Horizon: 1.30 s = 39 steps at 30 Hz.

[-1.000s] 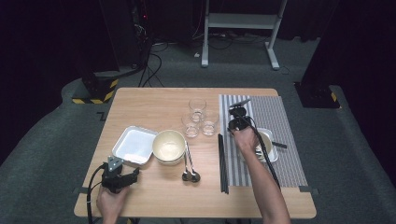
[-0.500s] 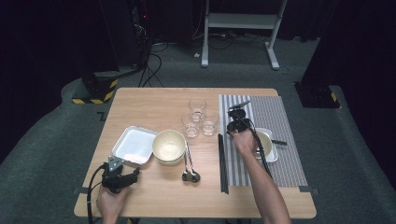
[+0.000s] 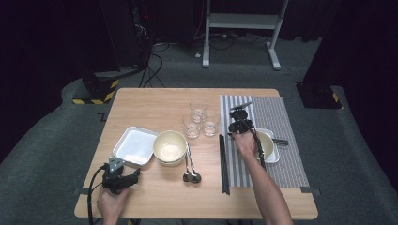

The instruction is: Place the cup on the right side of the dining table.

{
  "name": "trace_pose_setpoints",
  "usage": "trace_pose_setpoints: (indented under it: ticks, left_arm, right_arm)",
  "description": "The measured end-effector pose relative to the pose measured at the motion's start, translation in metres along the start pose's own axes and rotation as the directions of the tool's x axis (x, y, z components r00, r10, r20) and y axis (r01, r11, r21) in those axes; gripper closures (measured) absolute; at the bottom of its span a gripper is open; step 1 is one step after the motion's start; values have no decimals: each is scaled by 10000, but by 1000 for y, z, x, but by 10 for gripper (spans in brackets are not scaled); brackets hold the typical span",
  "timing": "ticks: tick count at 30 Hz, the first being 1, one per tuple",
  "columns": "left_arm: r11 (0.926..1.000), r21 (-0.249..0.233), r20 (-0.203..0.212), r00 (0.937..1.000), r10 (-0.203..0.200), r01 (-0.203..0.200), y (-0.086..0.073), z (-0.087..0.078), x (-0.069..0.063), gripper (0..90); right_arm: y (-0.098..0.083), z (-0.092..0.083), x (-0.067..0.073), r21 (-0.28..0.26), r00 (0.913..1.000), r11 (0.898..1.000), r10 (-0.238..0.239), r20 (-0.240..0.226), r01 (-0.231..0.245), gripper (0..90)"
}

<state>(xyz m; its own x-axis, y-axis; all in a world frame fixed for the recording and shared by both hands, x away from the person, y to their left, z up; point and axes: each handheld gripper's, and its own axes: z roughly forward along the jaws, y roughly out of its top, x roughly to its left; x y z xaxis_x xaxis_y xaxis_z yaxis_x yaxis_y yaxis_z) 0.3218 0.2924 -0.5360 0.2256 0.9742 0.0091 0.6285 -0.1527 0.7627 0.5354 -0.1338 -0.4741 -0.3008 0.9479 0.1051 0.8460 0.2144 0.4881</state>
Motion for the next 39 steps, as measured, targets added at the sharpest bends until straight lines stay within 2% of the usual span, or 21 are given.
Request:
trace_pose_setpoints:
  ticks: [8,21,27,33,39]
  left_arm:
    - [10000,-1,18,10000,11,-11,0,0,0,242]
    - [10000,8,26,10000,41,-41,0,0,0,242]
    - [10000,-1,53,10000,23,-23,0,0,0,241]
    - [10000,2,32,10000,39,-39,0,0,0,243]
    - [10000,-9,47,10000,14,-14,0,0,0,245]
  right_arm:
    - [-2,2,5,353,10000,9993,-82,2,82,900]
    - [-13,-5,8,6,9994,9999,-172,-284,172,900]
    - [-18,-21,-1,-750,9991,9971,-130,-397,100,899]
    - [-28,-43,-14,-1733,9989,9849,-98,-456,17,887]
    - [-39,-59,-24,-2348,9983,9720,-70,-580,-68,858]
